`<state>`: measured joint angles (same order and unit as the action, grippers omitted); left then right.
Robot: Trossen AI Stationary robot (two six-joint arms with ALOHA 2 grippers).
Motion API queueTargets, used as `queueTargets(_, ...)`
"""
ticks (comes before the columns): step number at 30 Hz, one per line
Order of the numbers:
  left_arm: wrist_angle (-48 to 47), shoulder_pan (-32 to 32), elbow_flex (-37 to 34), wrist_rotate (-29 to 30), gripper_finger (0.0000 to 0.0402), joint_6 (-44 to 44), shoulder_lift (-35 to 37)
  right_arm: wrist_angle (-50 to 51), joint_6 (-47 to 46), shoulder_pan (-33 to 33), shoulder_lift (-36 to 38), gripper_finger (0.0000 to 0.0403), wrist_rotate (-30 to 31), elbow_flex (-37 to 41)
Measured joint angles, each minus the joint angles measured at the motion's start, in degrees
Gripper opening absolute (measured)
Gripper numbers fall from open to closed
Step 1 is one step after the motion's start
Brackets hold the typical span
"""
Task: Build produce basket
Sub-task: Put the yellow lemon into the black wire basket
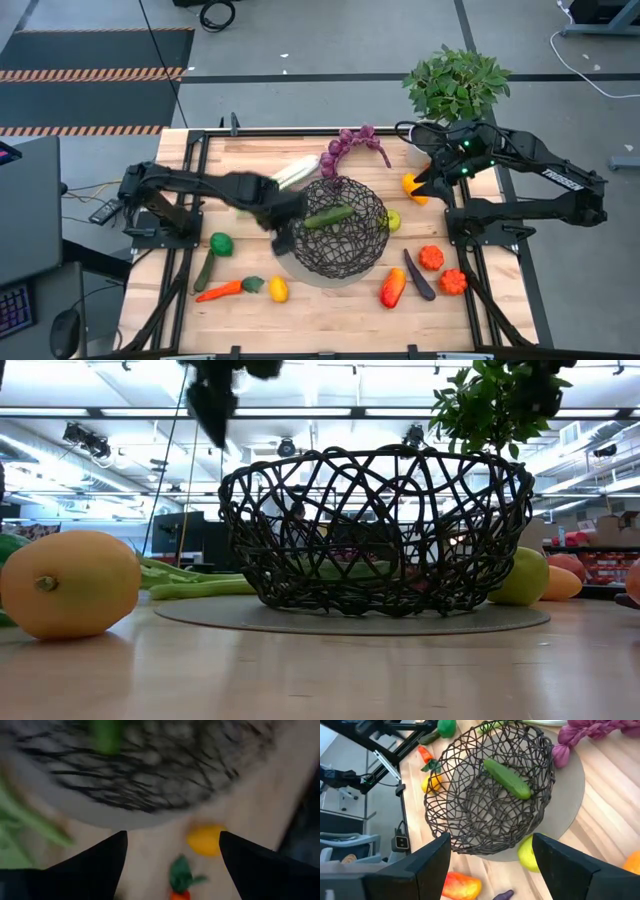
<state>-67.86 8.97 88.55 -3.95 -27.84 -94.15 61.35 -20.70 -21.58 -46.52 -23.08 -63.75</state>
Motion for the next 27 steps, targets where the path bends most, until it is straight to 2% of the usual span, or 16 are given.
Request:
queueTargets(7, -1.03, 8.11, 0.0, -1.29, 0.0323, 10.49, 0.0, -0.07, -6.66, 1.07, -1.6, 0.0319, 0.76, 0.0)
queueTargets(11, 1.9, 10.31, -1.53, -1.31, 0.0323, 9.99, 0.04, -0.66, -15.05, 3.06, -1.86, 0.0336, 1.1, 0.0)
queueTargets(15, 9.87, 11.1, -8.6, -1.28, 0.0323, -4.8, -0.07, 0.21, -23.15, 7.37, -1.86, 0.0344, 7.13, 0.0)
queueTargets(20, 18.7, 14.28, -17.32, -0.92, 0.0319, -30.95, -0.13, 0.99, -30.8, 14.49, -1.86, 0.0341, 15.12, 0.0)
queueTargets(24, 22.02, 19.03, -16.96, 7.68, 0.0316, -52.29, 1.02, 0.87, -30.32, 17.66, -1.86, 0.0337, 22.35, 0.0)
queueTargets(27, 23.41, 22.05, -16.08, 14.54, 0.0315, -66.24, 0.95, 0.56, -27.89, 18.09, -1.86, 0.0335, 24.93, 0.0)
